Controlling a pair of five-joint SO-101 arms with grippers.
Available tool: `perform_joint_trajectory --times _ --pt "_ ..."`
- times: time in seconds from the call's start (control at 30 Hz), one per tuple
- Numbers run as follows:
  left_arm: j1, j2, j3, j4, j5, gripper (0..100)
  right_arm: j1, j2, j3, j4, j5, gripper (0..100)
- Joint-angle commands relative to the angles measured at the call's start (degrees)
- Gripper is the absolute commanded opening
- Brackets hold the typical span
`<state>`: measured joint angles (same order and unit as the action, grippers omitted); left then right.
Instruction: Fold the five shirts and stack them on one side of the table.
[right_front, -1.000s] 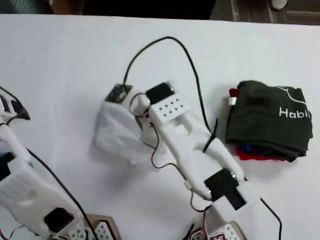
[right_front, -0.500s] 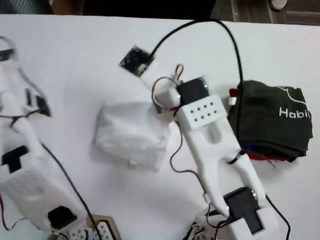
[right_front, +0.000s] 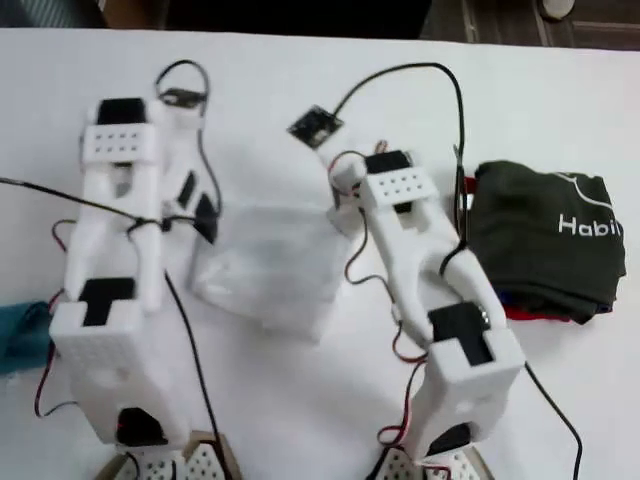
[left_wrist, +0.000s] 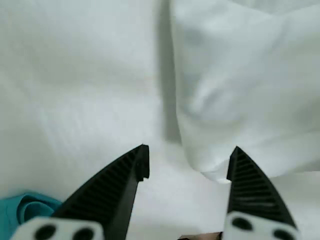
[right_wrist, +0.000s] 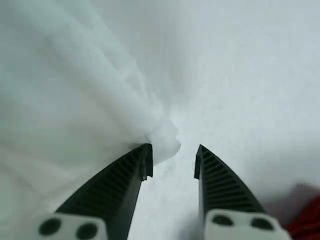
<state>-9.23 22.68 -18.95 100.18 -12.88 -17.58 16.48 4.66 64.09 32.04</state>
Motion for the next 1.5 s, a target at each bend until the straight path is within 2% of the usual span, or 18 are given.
perform_joint_trajectory --times 0.0,0.17,0.37,0.5,0.73,0.87,1.07,1.23,1.47 --pt "3.96 -0.88 1.8 0.97 -0.53 27 2.33 0.22 -0.26 -0.84 -0.09 14.5" --pt "7.3 -0.97 10.68 0.35 -0.88 25 2.24 0.22 -0.26 -1.1 0.0 14.5" --pt "5.89 -0.97 22.64 -5.27 -4.31 17 2.42 0.22 -0.26 -1.36 0.0 14.5" --pt "5.45 -0.97 26.68 -7.21 -5.27 16 2.59 0.57 -0.26 -1.54 0.18 14.5" --pt "5.45 -1.05 20.62 -5.27 -5.27 16 2.51 -0.22 -0.53 -1.1 0.26 14.5" --pt "4.75 -1.85 9.71 1.58 -5.27 16 2.15 -4.62 -2.37 4.35 -0.09 14.5" --pt "0.62 -7.21 1.8 1.93 -4.75 16 2.24 -14.02 -2.02 9.01 -0.09 14.5" --pt "-0.53 -6.86 2.15 -6.51 1.58 16 -1.36 -19.21 0.18 13.05 -3.69 14.5" --pt "0.97 1.76 1.98 -19.69 6.51 16 -9.45 -24.84 13.98 6.9 -7.91 14.5"
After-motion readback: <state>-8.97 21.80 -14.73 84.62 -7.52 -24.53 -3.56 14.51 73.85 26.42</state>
